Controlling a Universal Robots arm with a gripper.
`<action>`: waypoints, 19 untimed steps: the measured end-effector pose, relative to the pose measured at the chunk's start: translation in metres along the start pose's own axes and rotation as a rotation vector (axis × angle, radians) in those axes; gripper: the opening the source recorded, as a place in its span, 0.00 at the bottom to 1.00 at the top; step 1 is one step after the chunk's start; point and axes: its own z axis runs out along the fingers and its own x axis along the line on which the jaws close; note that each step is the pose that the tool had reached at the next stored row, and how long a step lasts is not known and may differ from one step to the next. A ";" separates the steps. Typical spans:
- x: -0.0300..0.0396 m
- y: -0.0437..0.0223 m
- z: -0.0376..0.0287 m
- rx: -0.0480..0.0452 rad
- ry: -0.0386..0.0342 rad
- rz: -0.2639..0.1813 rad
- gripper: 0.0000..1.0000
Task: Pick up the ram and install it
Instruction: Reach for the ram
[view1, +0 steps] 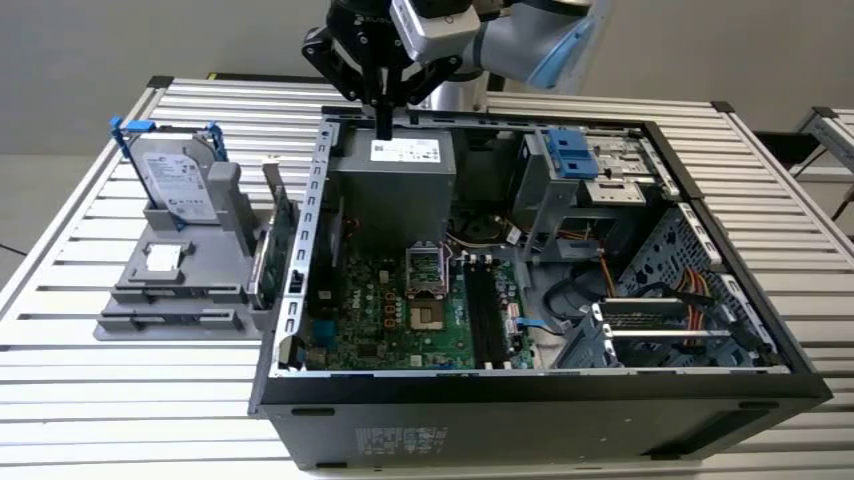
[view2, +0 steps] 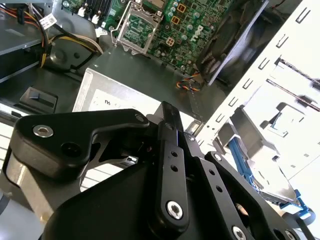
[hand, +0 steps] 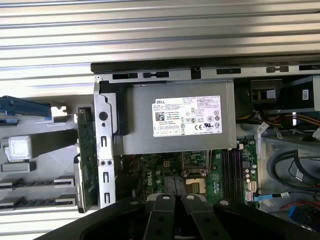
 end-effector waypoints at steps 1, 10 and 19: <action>0.0007 -0.0001 0.0000 0.0000 0.0000 0.000 0.00; 0.0107 -0.0008 -0.0002 0.0000 0.0000 0.000 0.00; 0.0244 -0.0017 -0.0005 -0.0001 0.0000 0.000 0.00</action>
